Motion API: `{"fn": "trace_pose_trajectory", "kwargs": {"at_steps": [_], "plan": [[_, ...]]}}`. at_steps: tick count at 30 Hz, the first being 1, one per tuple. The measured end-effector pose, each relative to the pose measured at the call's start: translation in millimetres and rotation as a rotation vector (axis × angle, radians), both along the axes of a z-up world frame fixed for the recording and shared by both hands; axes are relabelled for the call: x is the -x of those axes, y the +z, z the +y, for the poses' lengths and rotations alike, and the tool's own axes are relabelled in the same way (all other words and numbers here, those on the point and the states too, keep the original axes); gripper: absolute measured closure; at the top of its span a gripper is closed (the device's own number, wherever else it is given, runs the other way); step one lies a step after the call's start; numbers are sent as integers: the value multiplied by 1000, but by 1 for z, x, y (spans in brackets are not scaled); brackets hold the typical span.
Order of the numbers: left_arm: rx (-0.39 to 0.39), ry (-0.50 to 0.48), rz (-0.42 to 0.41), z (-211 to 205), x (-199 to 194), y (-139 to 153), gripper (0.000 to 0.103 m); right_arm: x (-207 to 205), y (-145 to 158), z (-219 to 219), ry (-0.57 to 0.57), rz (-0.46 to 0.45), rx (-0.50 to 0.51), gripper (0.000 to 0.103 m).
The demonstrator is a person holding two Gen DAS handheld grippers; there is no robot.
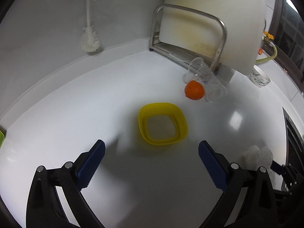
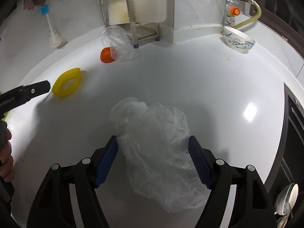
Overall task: Collect trash
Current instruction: 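Reach the right tool to the clear plastic bag and grasp it, then grasp the yellow plastic container rim with the left tool while the right tool holds the bag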
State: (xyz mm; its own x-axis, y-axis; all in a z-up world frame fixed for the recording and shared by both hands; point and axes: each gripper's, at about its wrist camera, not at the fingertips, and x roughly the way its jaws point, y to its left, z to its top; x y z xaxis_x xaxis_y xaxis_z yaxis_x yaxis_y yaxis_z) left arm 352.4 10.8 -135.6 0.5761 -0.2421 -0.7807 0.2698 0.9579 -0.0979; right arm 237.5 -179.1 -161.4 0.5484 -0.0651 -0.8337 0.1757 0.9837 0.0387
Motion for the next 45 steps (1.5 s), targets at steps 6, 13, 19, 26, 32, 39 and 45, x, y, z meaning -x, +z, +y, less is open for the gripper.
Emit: {"fn": "trace_pose_trajectory", "kwargs": {"at_steps": [6,13,19,26,32,39,45], "plan": [[-14,5,5,-6,-13,-11,6,-1,2,4,19,-18,-7,67],[-6,2,15,-17,-25,-18,6,4,17,-9,-21,-67,-45,76],[-48,5,39,-30,-37,-30,6,12,26,-17,-43,-90,-70,77],[-47,33,48,-29,-46,-37,7,17,31,-18,-46,-105,-74,77],[-70,32,32,-31,-49,-35,32,21,33,-17,-49,-109,-78,77],[-17,30,31,-24,-38,-23,34,29,39,-12,-48,-119,-88,77],[-9,19,18,-13,-7,-4,34,43,49,-8,-37,-137,-112,77]]}}
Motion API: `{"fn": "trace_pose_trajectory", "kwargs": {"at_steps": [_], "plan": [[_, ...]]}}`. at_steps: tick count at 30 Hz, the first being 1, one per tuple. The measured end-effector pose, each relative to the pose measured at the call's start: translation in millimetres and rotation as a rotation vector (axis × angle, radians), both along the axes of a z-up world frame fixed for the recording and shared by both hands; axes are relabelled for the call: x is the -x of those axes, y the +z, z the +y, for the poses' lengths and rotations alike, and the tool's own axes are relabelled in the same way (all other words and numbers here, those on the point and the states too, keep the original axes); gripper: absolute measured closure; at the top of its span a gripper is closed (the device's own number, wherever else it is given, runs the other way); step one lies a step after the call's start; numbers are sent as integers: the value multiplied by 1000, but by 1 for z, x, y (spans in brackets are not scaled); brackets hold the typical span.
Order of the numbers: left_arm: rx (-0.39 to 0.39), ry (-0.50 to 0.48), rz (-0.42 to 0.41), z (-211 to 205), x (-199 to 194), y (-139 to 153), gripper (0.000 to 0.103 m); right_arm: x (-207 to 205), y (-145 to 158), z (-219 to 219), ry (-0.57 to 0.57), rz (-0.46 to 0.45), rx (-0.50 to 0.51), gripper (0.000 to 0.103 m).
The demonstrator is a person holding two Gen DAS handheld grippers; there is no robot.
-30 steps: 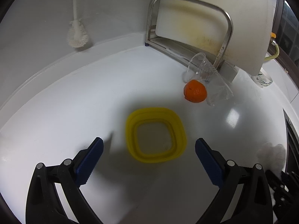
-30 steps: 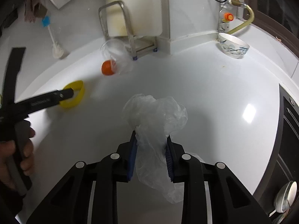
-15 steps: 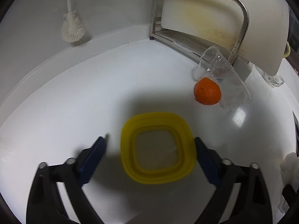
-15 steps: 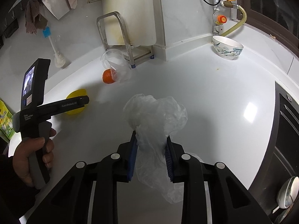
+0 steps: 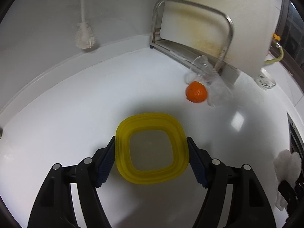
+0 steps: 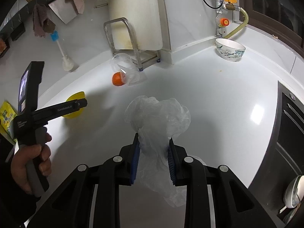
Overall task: Collect trash
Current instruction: 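Grasp the yellow plastic container rim with the left tool while the right tool holds the bag, then carry the bag and yellow container over the basket and open both tools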
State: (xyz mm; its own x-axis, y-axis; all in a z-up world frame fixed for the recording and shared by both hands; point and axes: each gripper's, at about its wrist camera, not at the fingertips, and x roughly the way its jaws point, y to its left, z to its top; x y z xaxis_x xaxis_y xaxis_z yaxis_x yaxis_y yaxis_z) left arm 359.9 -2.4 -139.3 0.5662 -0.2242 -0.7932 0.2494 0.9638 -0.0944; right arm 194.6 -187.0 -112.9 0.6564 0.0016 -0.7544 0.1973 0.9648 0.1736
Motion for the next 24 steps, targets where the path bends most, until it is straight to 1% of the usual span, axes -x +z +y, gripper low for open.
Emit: {"fn": "trace_pose_trajectory", "kwargs": {"at_steps": [6,13,18,24], "plan": [[-4,-19,-36,6,48,28,34,29,14,9,33,-16,-25,77],[-7,-23,-61,1,120,55,34,79,32,13,101,-25,-44,78],[-12,-19,-64,-7,172,66,34,122,38,7,138,-18,-64,78],[-11,-15,-43,-21,236,67,34,178,40,1,189,4,-79,78]]}}
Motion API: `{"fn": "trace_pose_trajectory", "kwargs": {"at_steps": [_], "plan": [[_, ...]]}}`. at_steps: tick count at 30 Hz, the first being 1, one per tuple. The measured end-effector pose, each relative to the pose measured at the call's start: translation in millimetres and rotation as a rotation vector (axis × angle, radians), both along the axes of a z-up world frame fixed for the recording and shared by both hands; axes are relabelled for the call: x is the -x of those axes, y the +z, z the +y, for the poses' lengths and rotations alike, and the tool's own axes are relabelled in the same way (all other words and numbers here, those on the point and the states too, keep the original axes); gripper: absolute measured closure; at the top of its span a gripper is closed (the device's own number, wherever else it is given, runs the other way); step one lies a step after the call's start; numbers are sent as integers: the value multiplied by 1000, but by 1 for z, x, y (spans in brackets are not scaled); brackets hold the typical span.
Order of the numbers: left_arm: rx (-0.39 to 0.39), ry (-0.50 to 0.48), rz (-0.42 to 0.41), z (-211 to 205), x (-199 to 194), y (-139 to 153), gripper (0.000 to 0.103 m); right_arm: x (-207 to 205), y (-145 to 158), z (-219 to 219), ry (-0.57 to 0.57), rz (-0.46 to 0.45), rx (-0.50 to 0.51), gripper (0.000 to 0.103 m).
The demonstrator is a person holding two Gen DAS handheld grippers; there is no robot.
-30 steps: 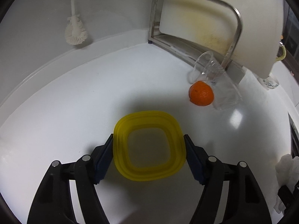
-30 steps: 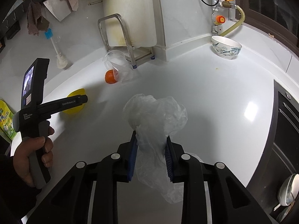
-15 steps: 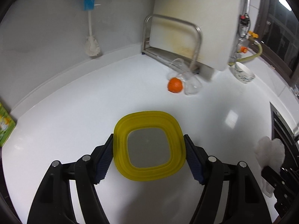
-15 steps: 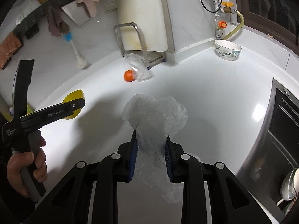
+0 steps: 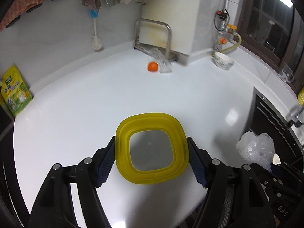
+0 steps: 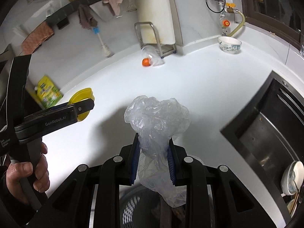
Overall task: Collect trash
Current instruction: 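Carry the bag and yellow container over the basket and open both tools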
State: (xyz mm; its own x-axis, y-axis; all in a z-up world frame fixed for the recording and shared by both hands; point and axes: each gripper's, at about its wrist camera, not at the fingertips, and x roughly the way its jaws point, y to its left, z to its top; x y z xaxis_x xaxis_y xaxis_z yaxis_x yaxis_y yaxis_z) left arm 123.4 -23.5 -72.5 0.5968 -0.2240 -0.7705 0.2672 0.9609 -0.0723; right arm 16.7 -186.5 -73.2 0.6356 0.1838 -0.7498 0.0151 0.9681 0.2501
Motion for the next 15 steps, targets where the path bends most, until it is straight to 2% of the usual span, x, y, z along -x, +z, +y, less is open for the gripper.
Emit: {"fn": "trace_pose_trajectory", "kwargs": {"at_steps": [10,15], "plan": [[-11,-74,32,-34,107,-13,34,76,-21,-17,45,68,-7,78],[-14,-88,64,-41,136,-26,34,97,-40,-22,62,119,-18,78]]}}
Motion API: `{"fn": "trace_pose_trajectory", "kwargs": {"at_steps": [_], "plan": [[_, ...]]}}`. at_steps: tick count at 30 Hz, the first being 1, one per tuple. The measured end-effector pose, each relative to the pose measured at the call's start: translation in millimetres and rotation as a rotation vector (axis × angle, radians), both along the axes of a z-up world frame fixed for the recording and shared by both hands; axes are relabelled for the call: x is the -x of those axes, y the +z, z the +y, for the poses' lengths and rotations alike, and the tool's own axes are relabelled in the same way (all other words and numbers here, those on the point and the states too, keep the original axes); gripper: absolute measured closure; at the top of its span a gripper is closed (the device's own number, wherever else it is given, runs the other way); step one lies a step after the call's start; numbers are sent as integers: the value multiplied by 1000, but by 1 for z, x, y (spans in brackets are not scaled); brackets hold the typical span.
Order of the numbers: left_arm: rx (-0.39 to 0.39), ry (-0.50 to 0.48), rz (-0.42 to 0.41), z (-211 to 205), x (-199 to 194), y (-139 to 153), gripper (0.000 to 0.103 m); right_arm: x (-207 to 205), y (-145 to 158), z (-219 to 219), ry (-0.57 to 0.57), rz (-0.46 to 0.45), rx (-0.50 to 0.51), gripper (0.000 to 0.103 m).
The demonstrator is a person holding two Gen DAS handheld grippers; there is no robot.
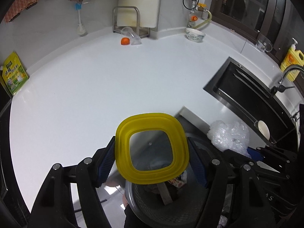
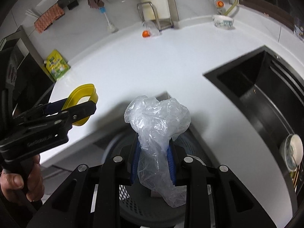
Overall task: Collect trash
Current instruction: 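Carry the bag and yellow container over the basket and open both tools, then withdraw both tools from the basket back over the counter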
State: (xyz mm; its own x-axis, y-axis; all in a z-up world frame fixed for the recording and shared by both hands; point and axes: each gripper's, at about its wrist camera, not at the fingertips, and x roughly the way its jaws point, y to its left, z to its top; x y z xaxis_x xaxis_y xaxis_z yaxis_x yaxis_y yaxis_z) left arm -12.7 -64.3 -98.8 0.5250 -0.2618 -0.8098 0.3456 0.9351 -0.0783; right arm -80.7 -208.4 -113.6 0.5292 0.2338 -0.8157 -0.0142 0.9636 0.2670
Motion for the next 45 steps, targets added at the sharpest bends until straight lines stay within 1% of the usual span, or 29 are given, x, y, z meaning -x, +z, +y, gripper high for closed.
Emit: {"fn": "trace_pose_trajectory", "kwargs": {"at_steps": [6,10,12,13,14,15,16,22,27,33,38,42,45], "plan": [[-13,10,49,-4,17,-19,32,12,-22,-6,8,60,-27,77],[-33,16,72,-7,26,-30,31,18,-33,-9,19,93,-40,74],[-39,18,81,-6,29,-33,31,22,-36,-9,26,104,-42,68],[-43,22,84,-6,31,-34,30,23,-37,-9,28,107,-42,59],[-45,26,84,-6,32,-34,27,24,-37,-10,30,108,-42,52],[-49,33,81,-5,33,-34,25,25,-36,-10,31,103,-44,46],[-53,43,78,-3,35,-34,21,26,-36,-11,33,100,-45,46],[-62,86,76,6,40,-31,21,28,-31,-14,46,84,-42,46],[-61,115,64,11,43,-22,21,27,-22,-15,54,66,-39,46],[-52,142,32,17,44,-5,20,24,-4,-16,69,17,-44,46],[-47,161,-2,24,42,10,18,17,10,-17,69,-26,-57,46],[-48,174,-20,32,34,23,18,7,20,-15,70,-52,-68,46],[-35,187,-38,40,21,33,14,-7,28,-14,65,-73,-68,46]]}}
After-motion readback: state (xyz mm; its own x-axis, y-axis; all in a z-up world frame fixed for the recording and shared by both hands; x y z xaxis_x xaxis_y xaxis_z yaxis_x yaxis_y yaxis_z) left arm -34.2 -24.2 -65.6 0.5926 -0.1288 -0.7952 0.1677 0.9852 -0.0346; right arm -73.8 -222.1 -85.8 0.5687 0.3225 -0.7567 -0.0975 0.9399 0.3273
